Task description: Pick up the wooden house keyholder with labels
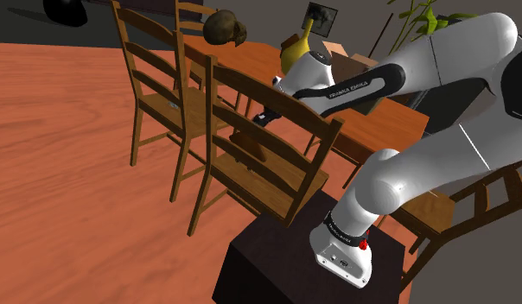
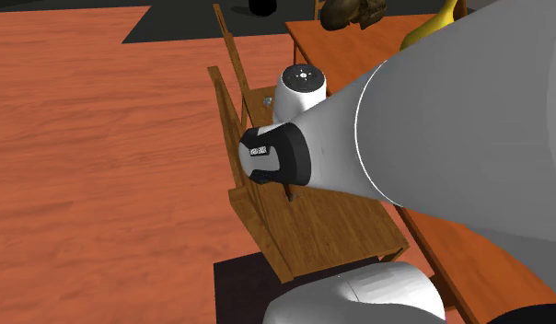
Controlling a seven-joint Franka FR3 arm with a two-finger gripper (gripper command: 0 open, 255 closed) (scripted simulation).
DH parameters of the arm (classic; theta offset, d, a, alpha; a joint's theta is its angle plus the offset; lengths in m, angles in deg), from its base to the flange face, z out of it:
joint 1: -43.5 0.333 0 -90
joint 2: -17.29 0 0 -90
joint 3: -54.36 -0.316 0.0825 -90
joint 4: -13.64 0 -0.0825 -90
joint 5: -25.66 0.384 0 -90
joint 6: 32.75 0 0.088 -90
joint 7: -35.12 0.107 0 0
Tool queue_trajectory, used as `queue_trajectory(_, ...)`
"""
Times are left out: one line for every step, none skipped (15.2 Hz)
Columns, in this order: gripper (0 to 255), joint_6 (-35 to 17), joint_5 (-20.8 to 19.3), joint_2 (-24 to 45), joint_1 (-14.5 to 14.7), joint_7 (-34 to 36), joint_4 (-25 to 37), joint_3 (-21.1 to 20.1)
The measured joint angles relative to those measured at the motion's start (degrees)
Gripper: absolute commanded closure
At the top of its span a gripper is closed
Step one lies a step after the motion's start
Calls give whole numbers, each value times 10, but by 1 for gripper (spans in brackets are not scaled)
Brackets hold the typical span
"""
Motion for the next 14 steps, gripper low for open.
queue_trajectory(0,-12,-1,8,-1,-1,-3,1)
queue_trajectory(0,-23,-2,14,-2,1,-7,1)
queue_trajectory(0,-33,-3,20,-3,1,-9,2)
queue_trajectory(0,-44,-3,27,-5,2,-12,2)
queue_trajectory(0,-47,-4,29,-5,2,-13,3)
queue_trajectory(255,-51,-4,32,-5,2,-13,3)
queue_trajectory(255,-53,-4,33,-6,2,-14,2)
queue_trajectory(255,-55,-5,35,-6,3,-14,2)
queue_trajectory(255,-56,-5,36,-6,3,-14,2)
queue_trajectory(255,-58,-5,37,-6,3,-14,2)
queue_trajectory(255,-60,-5,38,-6,3,-14,2)
queue_trajectory(255,-61,-5,39,-6,3,-13,2)
queue_trajectory(255,-62,-6,40,-6,3,-13,2)
queue_trajectory(255,-63,-6,40,-6,2,-13,2)
